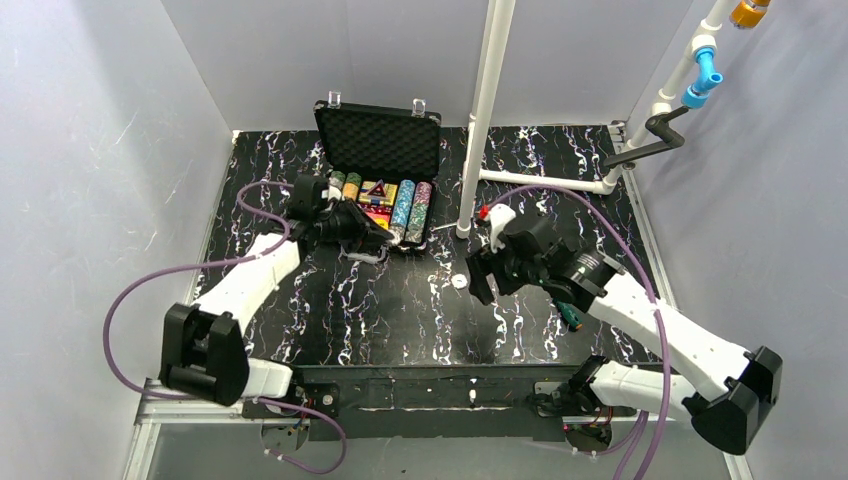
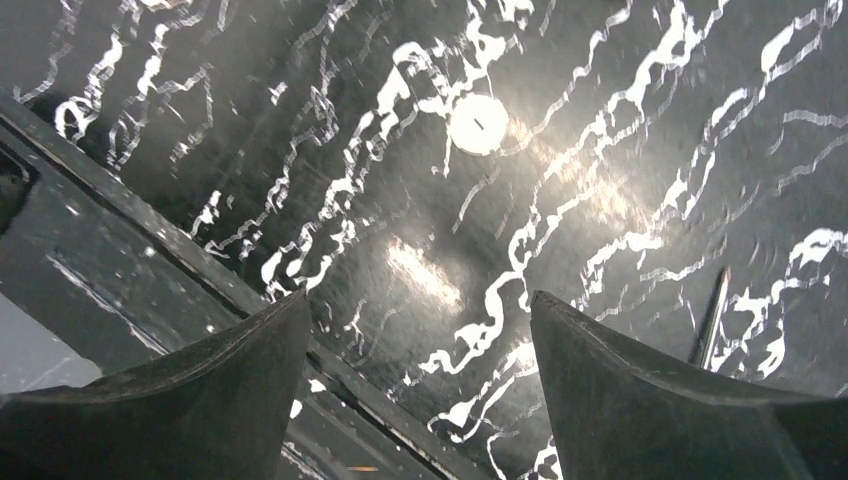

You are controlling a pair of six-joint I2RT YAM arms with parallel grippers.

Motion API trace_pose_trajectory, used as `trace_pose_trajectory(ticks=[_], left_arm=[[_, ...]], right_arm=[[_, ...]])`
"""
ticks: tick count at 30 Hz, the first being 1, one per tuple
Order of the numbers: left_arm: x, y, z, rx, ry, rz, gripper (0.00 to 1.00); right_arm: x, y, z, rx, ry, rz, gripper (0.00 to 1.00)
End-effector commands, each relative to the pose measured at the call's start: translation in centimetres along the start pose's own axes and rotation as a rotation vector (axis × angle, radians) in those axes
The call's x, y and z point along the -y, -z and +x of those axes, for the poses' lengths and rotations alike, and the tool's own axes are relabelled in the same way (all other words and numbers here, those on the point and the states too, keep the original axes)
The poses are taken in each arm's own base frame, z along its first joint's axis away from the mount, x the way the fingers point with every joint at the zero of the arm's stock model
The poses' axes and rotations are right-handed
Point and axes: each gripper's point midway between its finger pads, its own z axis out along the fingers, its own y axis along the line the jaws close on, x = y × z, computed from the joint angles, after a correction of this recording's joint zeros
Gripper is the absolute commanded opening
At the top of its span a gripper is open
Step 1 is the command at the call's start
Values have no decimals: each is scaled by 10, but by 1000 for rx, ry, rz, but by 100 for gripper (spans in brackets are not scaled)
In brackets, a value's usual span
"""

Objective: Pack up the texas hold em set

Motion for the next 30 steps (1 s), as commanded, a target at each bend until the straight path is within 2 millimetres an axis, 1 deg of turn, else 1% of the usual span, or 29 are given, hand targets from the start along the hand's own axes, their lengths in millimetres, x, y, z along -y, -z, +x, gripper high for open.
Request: trace_pose_trajectory(ticks=[1,2,5,9,12,13,15,20,25,30], left_arm=[[-19,-23,-43,143,225,-174,0],[-18,-30,-48,152,250,-188,0],[-22,-54,-55,184,296,-264,0],[-23,-75,-63,257,325,-338,0],[-20,-82,-69,335,303,-386,0],[-19,-86,-67,343,305,-394,0],[-21,-91,-70,383,313,-414,0],[-23,-102,-68,399,339,-444,0],[-23,-108,-74,421,368,-449,0],[-26,-117,-75,419,397,-466,0]], right_arm=[[11,10,12,48,-77,26,88],[11,10,14,48,-84,24,88],[10,12,18,46,-117,24,89],[6,17,21,52,-169,5,89],[1,21,23,55,-202,-15,90],[1,22,25,54,-206,-19,90],[1,25,28,57,-213,-18,90],[6,32,33,70,-210,2,91],[12,36,35,78,-197,34,91],[11,37,35,86,-194,27,92]])
